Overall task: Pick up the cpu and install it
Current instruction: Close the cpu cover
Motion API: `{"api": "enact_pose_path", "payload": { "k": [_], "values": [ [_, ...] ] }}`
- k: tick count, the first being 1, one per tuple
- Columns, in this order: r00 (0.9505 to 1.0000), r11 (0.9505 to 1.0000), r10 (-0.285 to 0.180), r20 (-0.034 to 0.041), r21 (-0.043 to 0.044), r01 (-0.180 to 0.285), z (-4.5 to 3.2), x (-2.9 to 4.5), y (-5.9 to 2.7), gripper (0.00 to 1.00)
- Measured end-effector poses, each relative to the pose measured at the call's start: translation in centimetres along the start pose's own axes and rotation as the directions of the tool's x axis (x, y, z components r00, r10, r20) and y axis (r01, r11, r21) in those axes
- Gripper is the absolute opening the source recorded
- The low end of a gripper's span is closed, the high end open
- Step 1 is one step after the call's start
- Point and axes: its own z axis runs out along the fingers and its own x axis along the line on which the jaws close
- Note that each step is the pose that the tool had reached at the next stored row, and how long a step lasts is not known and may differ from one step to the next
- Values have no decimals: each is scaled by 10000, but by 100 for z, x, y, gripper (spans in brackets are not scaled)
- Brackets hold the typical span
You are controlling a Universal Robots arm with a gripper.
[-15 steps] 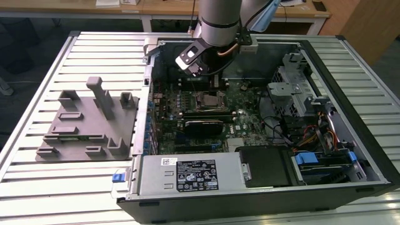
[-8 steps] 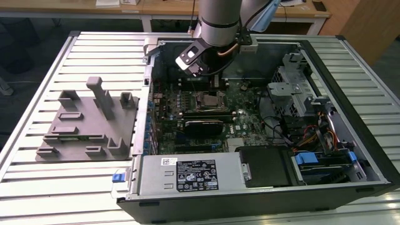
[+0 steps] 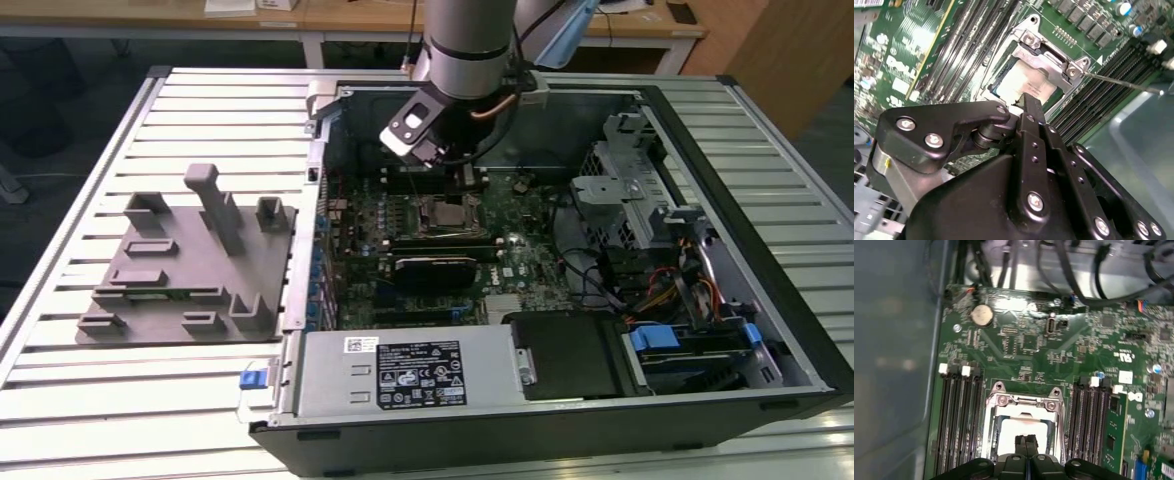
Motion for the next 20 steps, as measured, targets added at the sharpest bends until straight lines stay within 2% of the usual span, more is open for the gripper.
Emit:
{"api": "enact_pose_path", "payload": {
  "k": [2, 5, 8, 10, 13, 16, 20],
  "values": [
    [9994, 9994, -359, -9, 1, 359, 0, 0, 0, 11],
    [9958, 9958, -914, -24, 1, 914, 1, 0, 0, 11],
    [9894, 9894, -1450, -38, 1, 1450, 1, 0, 0, 11],
    [9834, 9834, -1815, -49, 0, 1815, 2, 0, 0, 11],
    [9722, 9722, -2343, -63, -2, 2343, 2, 0, 0, 11],
    [9581, 9581, -2863, -77, -4, 2863, 2, 0, 0, 11],
    [9343, 9343, -3565, -96, -9, 3565, 3, 0, 0, 11]
  ]
}}
